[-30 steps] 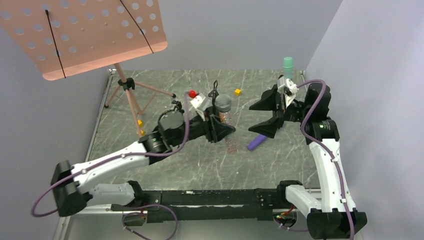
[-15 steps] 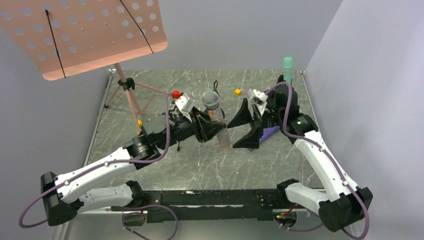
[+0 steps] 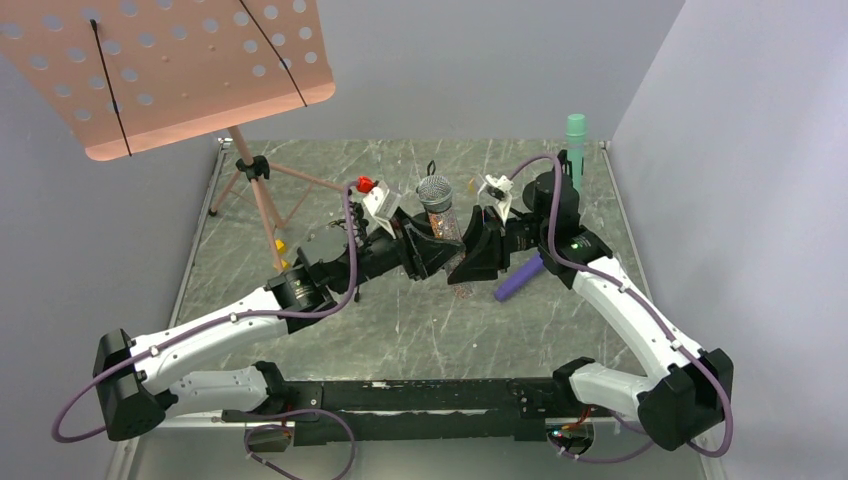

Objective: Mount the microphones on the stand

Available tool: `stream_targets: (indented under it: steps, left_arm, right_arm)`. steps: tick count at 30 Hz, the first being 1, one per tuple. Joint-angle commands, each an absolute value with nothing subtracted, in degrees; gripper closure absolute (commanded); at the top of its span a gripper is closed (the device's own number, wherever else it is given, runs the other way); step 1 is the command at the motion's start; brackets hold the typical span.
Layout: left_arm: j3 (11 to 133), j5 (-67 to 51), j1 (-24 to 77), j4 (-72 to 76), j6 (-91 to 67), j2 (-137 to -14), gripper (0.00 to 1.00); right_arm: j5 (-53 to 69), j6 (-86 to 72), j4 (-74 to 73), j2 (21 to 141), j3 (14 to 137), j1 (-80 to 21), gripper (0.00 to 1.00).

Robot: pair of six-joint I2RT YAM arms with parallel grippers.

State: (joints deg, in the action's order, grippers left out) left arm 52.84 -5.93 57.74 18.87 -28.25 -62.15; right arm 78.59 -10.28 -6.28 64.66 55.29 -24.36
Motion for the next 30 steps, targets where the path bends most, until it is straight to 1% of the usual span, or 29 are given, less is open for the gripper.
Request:
stream_targets:
  steps: [1,2,3,4,5,6,7,8,10,13,17,20,23,25,28,30]
  left_arm:
    - [54.2,-6.2,57.9,26.3,-28.1,-61.1,1.0]
    - [54.1,-6.2,57.9,26.2,-28.3,-61.0,0.98]
    - [54.1,-6.1,57.9,25.7,-28.6,-60.6,0.88]
    - [54.1,-6.2,57.7,24.7,-28.9,-60.2,0.73]
    - [54.0,-6.9,57.3,23.9,-29.7,-59.7,0.55]
    - [53.7,-8.5,56.3,23.6,-30.9,-59.1,0.35]
    - [53.2,-10.2,55.1,23.4,-32.2,-58.6,0.21]
    - [53.0,-12.5,53.7,23.2,-33.4,-58.3,0.14]
    - [53.1,-16.2,51.3,22.8,-34.6,-57.8,0.07]
    - [54.1,-20.0,49.5,22.3,-34.9,-57.9,0.05]
    - [56.9,-22.2,49.2,19.9,-33.9,-59.9,0.06]
    - [57.9,-24.0,49.3,18.9,-33.7,-61.5,0.07]
    - [58.4,-23.9,49.2,18.7,-33.7,-62.6,0.12]
    - [58.9,-23.6,49.2,18.4,-33.5,-63.2,0.19]
    - [59.6,-23.3,49.2,18.3,-33.5,-63.9,0.35]
    - [59.8,-23.0,49.2,18.1,-33.4,-64.1,0.6]
  right_arm:
    - [80.1,-16.2,1.5,64.4,54.9,-24.6,0.8]
    - [80.2,-16.0,1.5,64.3,54.9,-24.5,0.85]
    - [80.3,-15.5,1.3,64.2,54.9,-24.5,0.88]
    - [80.3,-14.9,0.6,64.0,55.0,-24.5,0.9]
    - [80.3,-13.6,-0.7,63.9,55.3,-24.5,0.92]
    - [80.4,-11.6,-3.0,63.8,55.6,-24.5,0.93]
    - [80.3,-9.6,-5.3,63.7,56.1,-24.5,0.94]
    - [80.2,-7.7,-7.2,63.7,56.4,-24.6,0.94]
    - [80.2,-5.5,-9.5,63.7,56.7,-24.6,0.94]
    - [80.2,-3.4,-11.4,63.9,56.9,-24.7,0.95]
    - [80.3,-1.6,-13.3,64.4,57.6,-25.0,0.95]
    - [80.5,-0.6,-14.8,64.6,58.3,-25.3,0.95]
    - [80.5,-0.5,-15.1,64.6,58.1,-25.5,0.95]
    - [80.5,-0.5,-15.1,64.7,58.0,-25.6,0.95]
    - [80.7,0.9,-15.5,64.8,58.1,-25.7,0.95]
    - [80.7,1.5,-15.9,64.8,58.1,-25.7,0.95]
